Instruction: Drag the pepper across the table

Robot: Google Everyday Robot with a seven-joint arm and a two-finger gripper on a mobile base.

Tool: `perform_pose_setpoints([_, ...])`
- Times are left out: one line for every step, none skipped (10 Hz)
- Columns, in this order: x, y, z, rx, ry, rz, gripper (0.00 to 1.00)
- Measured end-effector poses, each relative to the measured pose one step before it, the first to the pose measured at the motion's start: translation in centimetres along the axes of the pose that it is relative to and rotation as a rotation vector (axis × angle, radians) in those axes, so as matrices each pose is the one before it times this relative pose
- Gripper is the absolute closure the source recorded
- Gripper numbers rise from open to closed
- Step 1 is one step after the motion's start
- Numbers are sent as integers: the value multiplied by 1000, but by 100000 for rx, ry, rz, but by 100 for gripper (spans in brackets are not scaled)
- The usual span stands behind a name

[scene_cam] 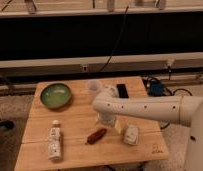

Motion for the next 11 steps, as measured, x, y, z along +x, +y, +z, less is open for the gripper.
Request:
perform_pose_setpoints([-485, -183, 888, 749, -1326, 920, 20])
perform_pose_setpoints([-247, -265, 640, 520, -539, 350, 20])
perform_pose_setpoints([-304, -175, 645, 365, -912, 743, 20])
perform_pose_setpoints([-270, -127, 698, 32, -630, 921, 20])
perform_pose_setpoints([-324, -349, 249, -158, -92, 196, 24])
perform_pose_setpoints([-408, -504, 90, 16, 112, -454, 32])
perform_pose_setpoints([-320, -190, -162, -440, 484, -509, 42])
perform_pose_setpoints([-315, -71, -176, -377, 368, -415, 52])
perform_pose_setpoints([-242, -63, -294, -107, 479, -461, 62])
perform_pose_setpoints([-271, -112, -330, -51, 526, -717, 75])
perform_pose_setpoints([-126, -29, -116, 5, 186, -432, 82])
